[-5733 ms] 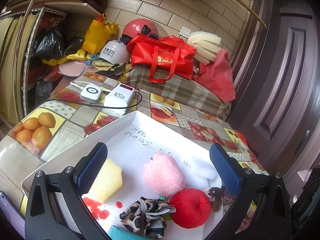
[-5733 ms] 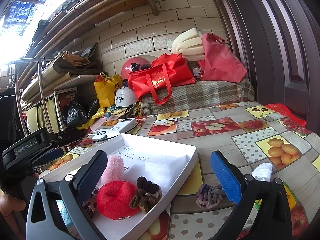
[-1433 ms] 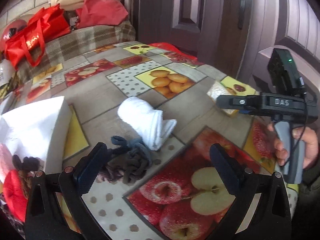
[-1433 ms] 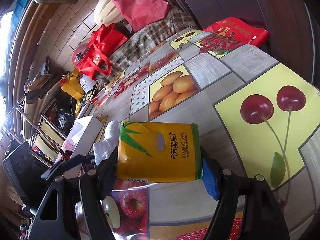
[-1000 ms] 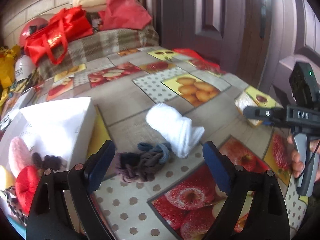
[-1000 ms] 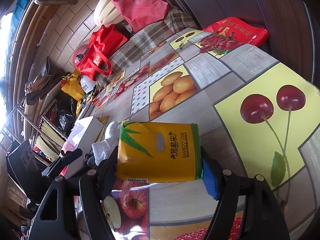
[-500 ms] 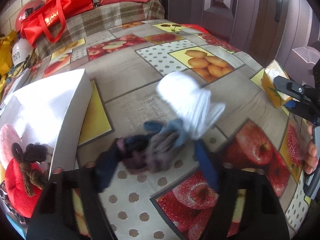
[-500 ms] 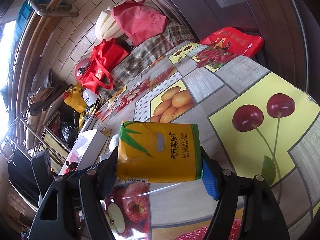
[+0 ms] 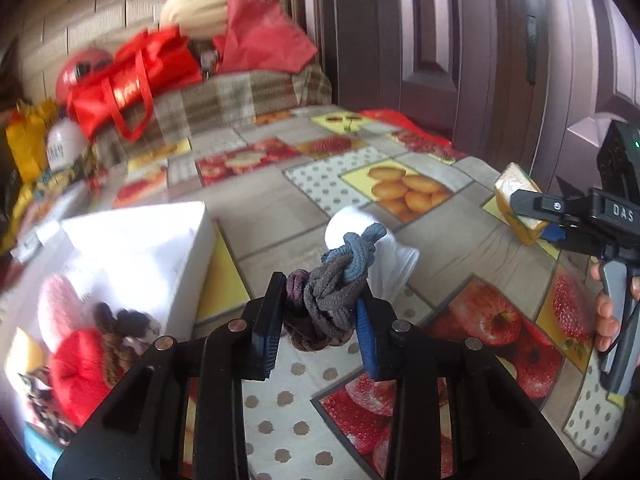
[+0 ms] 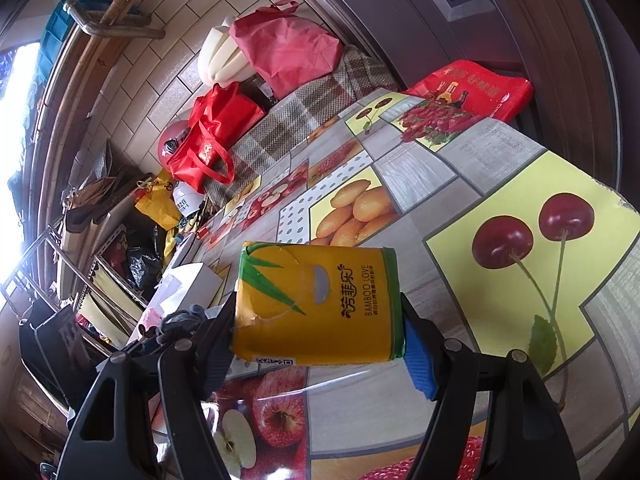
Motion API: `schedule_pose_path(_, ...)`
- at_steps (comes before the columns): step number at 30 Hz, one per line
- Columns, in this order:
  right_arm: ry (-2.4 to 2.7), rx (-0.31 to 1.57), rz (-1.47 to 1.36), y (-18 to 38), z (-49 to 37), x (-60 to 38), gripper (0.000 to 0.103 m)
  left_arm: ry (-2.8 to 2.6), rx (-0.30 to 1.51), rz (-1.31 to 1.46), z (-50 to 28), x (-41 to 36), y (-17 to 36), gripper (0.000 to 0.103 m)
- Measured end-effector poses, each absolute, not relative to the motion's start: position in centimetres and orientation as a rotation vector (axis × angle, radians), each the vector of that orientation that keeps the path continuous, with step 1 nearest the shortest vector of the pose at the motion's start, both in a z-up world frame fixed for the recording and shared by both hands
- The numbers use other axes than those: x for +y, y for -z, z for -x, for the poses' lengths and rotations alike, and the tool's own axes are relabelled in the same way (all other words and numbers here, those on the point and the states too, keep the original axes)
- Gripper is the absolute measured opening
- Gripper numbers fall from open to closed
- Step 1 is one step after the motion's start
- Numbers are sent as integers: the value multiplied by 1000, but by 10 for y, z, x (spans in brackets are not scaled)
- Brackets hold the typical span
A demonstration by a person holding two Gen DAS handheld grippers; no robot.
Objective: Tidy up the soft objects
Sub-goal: 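Carry the rope knot to the box with the left tool while the right tool carries the pack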
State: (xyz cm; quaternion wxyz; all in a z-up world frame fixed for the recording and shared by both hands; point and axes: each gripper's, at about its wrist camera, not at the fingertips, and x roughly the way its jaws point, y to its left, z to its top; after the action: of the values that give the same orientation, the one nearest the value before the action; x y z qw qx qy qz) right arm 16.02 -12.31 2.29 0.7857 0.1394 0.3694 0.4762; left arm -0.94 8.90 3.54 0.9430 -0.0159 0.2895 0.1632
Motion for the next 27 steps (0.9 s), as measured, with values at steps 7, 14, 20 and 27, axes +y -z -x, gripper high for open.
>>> schedule_pose_path(7,-1042,784,-309,-23,-159,-122,73,-277,516,-92,20,50,-48,32)
schedule_pose_path(14,-1043,785,-311,-23,-158,-122,73,-266,506,-85,21,48,-52,32)
schedule_pose_path(20,-1047,779,-310,-23,-158,-122,73,-253,503,-47,22,50,-52,32)
schedule_pose_path(27,-1057,773,-310,-25,-156,-122,73,-253,497,-64,22,48,-51,32)
